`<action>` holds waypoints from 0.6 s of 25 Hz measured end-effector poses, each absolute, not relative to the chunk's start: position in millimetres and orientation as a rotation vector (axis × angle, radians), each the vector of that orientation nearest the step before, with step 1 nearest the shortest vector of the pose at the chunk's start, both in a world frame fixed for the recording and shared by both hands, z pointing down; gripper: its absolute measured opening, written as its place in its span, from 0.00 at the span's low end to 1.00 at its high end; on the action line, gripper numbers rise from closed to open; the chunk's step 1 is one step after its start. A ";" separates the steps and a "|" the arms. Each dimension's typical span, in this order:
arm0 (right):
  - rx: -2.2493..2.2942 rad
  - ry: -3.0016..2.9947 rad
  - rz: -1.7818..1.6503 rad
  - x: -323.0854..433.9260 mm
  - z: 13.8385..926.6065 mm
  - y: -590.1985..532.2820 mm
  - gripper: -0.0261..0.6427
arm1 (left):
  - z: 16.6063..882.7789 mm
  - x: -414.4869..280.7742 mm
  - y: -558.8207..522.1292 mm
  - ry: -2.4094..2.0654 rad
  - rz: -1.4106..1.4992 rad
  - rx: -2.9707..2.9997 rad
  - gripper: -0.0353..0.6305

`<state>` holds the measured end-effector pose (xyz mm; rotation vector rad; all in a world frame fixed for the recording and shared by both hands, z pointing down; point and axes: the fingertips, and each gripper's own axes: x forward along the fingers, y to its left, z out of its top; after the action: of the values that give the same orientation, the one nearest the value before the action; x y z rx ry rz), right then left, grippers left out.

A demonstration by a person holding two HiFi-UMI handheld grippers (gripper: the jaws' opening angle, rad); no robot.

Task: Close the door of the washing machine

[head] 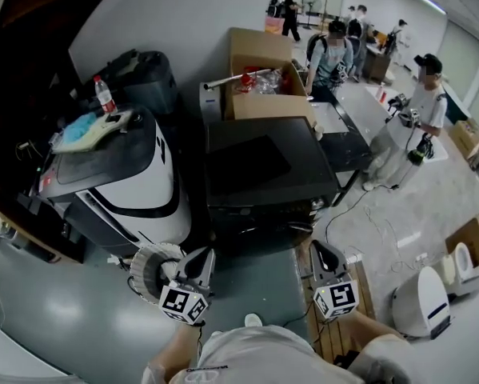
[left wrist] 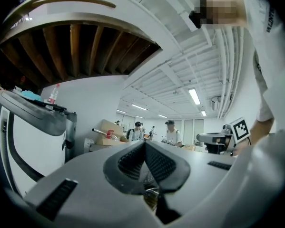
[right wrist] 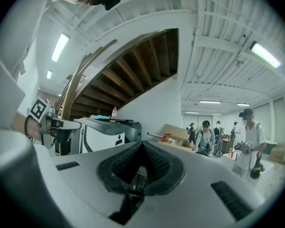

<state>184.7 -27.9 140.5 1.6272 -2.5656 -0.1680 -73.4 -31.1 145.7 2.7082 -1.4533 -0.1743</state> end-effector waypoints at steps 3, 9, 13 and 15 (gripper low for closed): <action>1.662 -2.576 -0.164 187.9 130.2 -21.0 0.06 | 133.7 -84.8 -24.0 -1.499 -0.206 2.708 0.06; 1.720 -2.581 -0.121 196.4 127.2 -13.0 0.06 | 116.3 -100.9 -12.1 -1.563 -0.199 2.712 0.06; 1.745 -2.581 -0.123 201.1 125.7 -13.4 0.06 | 112.0 -107.8 -13.9 -1.592 -0.210 2.707 0.06; 1.754 -2.576 -0.134 205.4 124.6 -14.2 0.06 | 111.1 -108.1 -16.0 -1.598 -0.213 2.708 0.06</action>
<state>205.4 -14.2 124.6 1.7536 -2.5760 -0.1336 -108.1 -16.0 111.1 2.7080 -1.5985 -0.2126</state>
